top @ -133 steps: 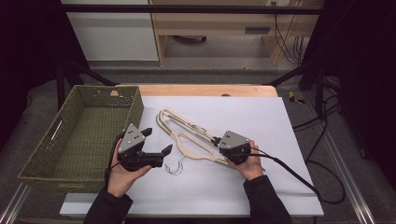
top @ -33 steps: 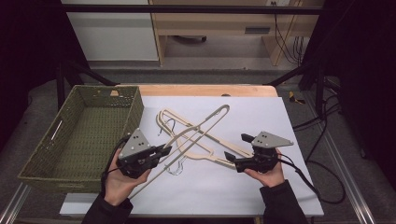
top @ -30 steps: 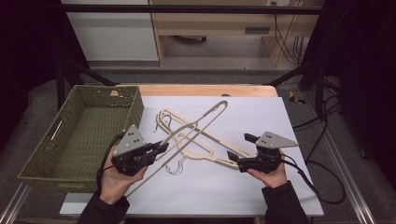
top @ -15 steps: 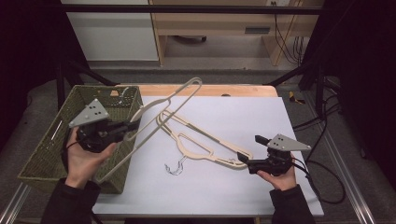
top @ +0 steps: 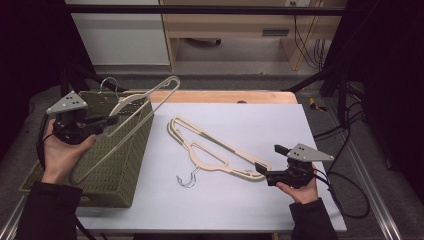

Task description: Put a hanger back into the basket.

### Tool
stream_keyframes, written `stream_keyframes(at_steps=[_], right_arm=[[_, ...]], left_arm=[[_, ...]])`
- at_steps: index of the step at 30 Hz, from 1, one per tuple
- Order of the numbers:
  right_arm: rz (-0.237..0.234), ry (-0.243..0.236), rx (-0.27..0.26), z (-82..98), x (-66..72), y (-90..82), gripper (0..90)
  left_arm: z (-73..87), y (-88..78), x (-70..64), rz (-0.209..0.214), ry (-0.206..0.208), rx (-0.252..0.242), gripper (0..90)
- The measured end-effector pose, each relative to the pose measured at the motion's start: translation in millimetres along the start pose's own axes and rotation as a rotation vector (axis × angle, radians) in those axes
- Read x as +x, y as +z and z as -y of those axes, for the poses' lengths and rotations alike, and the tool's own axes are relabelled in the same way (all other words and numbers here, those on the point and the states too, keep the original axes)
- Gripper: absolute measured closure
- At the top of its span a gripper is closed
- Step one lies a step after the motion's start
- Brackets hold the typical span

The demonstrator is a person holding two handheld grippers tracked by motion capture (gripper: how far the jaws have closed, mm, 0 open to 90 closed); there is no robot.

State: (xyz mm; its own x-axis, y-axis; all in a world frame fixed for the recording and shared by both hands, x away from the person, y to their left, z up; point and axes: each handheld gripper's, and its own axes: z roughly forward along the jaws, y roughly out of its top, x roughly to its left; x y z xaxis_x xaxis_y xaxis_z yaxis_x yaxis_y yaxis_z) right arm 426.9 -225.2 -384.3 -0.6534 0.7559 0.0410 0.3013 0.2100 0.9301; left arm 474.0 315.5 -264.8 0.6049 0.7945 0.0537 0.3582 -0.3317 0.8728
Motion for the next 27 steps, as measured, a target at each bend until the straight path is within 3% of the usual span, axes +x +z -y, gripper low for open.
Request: stream_keyframes(at_steps=[7,13,19,27], right_arm=[[0.003,0.002,0.003,0.4,0.2,1.2,9.5],[0.003,0.001,0.007,1.1,0.1,2.4,9.6],[0.004,-0.001,0.020,2.4,0.9,5.7,9.5],[0.005,0.000,0.018,2.4,0.1,4.6,9.5]], left_arm=[[14.8,-4.4,33.0,-0.060,-0.046,0.007,86.0],[32.2,-15.1,55.4,-0.067,-0.073,0.002,86.0],[41.4,-18.5,66.4,-0.076,-0.062,0.020,86.0],[56.2,-18.5,80.6,-0.077,-0.077,0.048,86.0]])
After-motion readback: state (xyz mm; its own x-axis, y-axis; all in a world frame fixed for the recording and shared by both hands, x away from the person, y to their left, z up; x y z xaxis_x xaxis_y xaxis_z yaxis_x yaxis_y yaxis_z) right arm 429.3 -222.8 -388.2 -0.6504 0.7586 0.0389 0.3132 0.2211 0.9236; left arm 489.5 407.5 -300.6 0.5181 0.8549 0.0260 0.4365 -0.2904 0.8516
